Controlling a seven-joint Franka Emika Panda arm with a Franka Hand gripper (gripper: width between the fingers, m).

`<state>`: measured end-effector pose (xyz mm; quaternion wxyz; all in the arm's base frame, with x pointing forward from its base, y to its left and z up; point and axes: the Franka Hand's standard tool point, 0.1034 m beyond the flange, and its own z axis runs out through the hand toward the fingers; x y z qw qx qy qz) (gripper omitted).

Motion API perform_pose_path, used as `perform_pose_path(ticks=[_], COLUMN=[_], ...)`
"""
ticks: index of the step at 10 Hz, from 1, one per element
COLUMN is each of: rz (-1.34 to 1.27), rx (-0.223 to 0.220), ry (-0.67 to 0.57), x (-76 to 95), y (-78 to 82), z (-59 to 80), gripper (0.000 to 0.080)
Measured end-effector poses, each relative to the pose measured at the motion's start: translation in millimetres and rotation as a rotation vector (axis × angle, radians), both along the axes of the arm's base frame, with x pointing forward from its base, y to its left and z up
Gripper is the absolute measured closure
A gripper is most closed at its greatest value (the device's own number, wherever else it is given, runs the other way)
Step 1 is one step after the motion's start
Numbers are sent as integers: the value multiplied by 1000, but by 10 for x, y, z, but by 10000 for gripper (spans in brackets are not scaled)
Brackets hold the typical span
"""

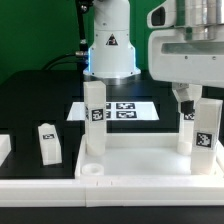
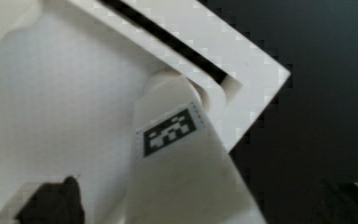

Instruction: Assemble desk

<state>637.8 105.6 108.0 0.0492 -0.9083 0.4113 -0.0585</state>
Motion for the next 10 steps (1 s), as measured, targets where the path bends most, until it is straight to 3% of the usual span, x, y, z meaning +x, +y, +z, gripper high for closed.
perform_pose_path(ticks=[1, 2, 3, 4, 5, 6, 8, 10], rz=[-35, -47, -66, -125, -203, -243, -563, -950], rx=[4, 5, 8, 17, 28, 34, 80, 147], ry=[2, 3, 4, 8, 14, 17, 48, 65], x=[-2, -2, -3, -9, -15, -15, -17, 1], y=[-9, -9, -10, -9, -8, -9, 7, 27], z=[-2, -3, -5, -11, -12, -11, 8, 3], gripper=[151, 246, 429, 429, 513, 513, 513, 513])
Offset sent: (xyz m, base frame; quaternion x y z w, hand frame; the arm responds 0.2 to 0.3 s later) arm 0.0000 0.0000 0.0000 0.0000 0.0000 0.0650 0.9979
